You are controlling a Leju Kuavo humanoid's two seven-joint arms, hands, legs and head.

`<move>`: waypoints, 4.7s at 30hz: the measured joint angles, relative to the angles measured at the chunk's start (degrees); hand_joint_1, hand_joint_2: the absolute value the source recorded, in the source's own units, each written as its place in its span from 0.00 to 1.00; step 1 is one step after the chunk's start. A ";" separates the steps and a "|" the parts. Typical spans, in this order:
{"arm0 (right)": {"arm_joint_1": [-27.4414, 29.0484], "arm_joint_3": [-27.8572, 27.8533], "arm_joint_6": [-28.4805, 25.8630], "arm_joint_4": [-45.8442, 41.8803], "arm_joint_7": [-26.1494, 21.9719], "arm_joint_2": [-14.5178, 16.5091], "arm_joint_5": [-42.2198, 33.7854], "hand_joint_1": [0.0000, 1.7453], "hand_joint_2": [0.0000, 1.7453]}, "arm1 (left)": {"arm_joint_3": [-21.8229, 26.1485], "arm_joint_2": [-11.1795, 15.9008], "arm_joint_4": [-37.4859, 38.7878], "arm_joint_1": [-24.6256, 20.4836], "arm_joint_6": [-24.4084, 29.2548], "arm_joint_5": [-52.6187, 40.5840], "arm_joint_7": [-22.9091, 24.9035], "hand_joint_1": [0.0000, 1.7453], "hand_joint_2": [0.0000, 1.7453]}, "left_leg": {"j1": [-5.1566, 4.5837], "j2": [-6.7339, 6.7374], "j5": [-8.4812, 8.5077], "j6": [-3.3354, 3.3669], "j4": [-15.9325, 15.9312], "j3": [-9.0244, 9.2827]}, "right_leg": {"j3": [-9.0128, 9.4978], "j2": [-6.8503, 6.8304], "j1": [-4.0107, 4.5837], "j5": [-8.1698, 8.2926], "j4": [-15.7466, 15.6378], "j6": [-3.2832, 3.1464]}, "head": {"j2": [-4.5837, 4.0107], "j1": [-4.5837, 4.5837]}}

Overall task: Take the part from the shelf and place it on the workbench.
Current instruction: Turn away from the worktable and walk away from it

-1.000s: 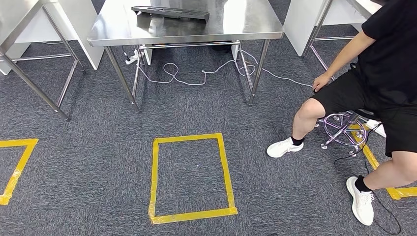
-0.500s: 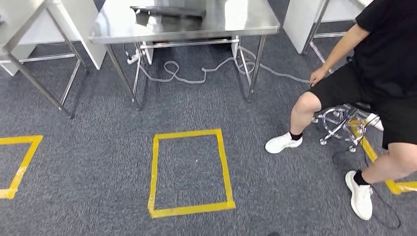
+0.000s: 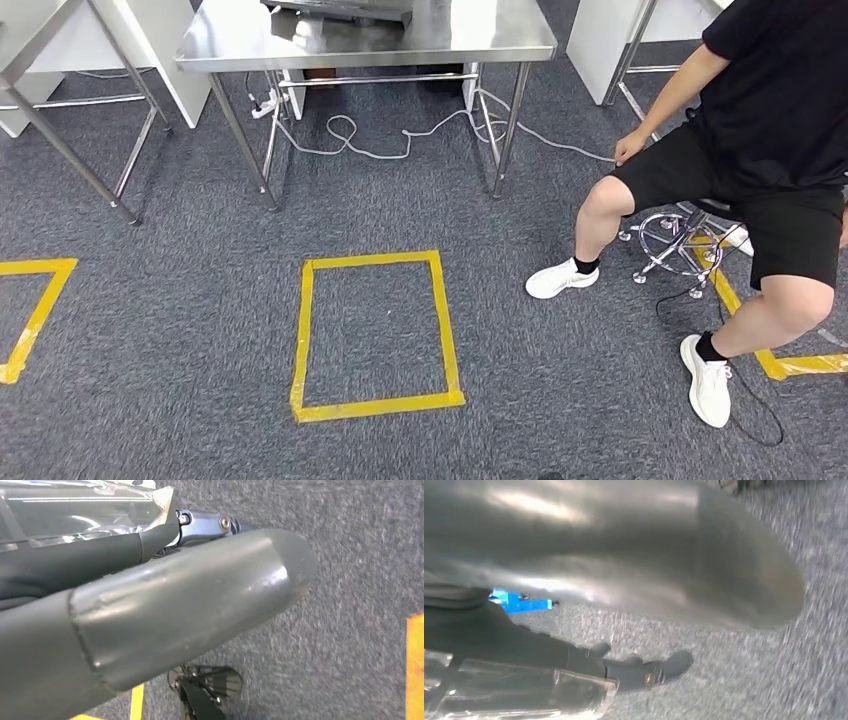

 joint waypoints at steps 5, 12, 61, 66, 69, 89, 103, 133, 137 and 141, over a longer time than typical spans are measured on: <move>0.17 0.03 -0.03 0.02 0.00 -0.05 0.09 0.00 0.00 | 0.01 -0.23 0.00 0.00 0.29 -0.10 0.37 0.00 0.00 | 0.14 0.98 3.09 0.94 -1.64 -1.47 | -4.12 0.23 -0.04 -5.17 8.61 0.08 | 0.00 0.32; 0.39 0.03 -0.03 0.02 -0.09 -0.27 0.25 0.00 0.00 | 0.02 -0.48 0.01 0.10 0.51 -0.10 0.69 0.00 0.00 | -0.32 3.99 4.01 0.55 -0.97 -2.78 | 4.67 -2.01 0.09 -5.09 1.06 1.44 | 0.00 0.51; 0.26 0.03 0.51 0.11 0.38 0.14 1.07 0.00 0.00 | 0.18 -0.92 0.39 0.66 1.64 -0.15 1.75 0.00 0.00 | 1.90 -5.03 2.66 -2.64 1.73 -3.71 | 2.91 7.29 -0.98 -2.10 -1.05 1.39 | 0.00 0.13; 0.43 -0.11 3.92 0.15 0.75 0.32 -0.83 0.00 0.00 | 0.21 -0.89 0.37 0.64 -1.80 -0.09 1.55 0.00 0.00 | 1.21 -1.14 3.85 -0.04 0.97 -4.33 | -2.18 2.14 -1.05 -6.47 7.86 1.56 | 0.00 0.50; 0.39 -0.39 8.23 0.15 2.03 0.32 -1.77 0.00 0.00 | 0.18 -0.62 0.37 0.73 -7.02 -0.48 4.42 0.00 0.00 | 0.57 1.47 4.05 0.29 0.99 -4.85 | -5.04 1.08 -0.96 -9.33 15.35 1.86 | 0.00 0.58; 0.21 -1.78 14.96 0.17 4.07 1.14 -1.15 0.00 0.00 | 0.20 2.02 0.38 0.83 -15.80 -0.77 9.93 0.00 0.00 | 2.81 -4.67 2.32 -4.15 3.29 -4.11 | 3.46 5.39 -0.91 -2.25 -0.75 -0.70 | 0.00 0.13; 0.13 -1.78 13.47 0.17 4.30 1.07 0.95 0.00 0.00 | 0.26 1.89 0.36 0.73 -13.42 -1.33 9.08 0.00 0.00 | 1.40 3.41 2.95 -1.14 1.18 -3.71 | -0.01 -1.80 -0.70 -4.87 5.10 2.43 | 0.00 0.72; 0.21 -1.78 12.23 0.18 3.93 0.87 2.91 0.00 0.00 | 1.14 0.90 0.30 0.51 -11.44 -2.05 9.21 0.00 0.00 | 1.22 3.79 3.78 -0.52 1.04 -4.46 | -1.08 -1.07 -0.74 -5.70 7.19 1.53 | 0.00 0.53; -0.15 -1.79 12.19 0.17 3.91 0.85 2.94 0.00 0.00 | 1.19 0.86 0.28 0.41 -11.44 -2.14 9.15 0.00 0.00 | 0.86 6.10 2.95 -2.19 0.92 -3.38 | 2.57 -3.98 0.18 -3.20 -0.03 0.70 | 0.00 0.39; -0.02 -1.84 12.14 0.17 3.93 0.77 2.94 0.00 0.00 | 1.19 0.65 0.29 0.04 -11.43 -2.21 9.11 0.00 0.00 | 1.50 3.39 -0.08 -3.37 4.43 -4.20 | 3.25 -1.09 -0.66 -2.57 -0.53 -1.27 | 0.00 0.15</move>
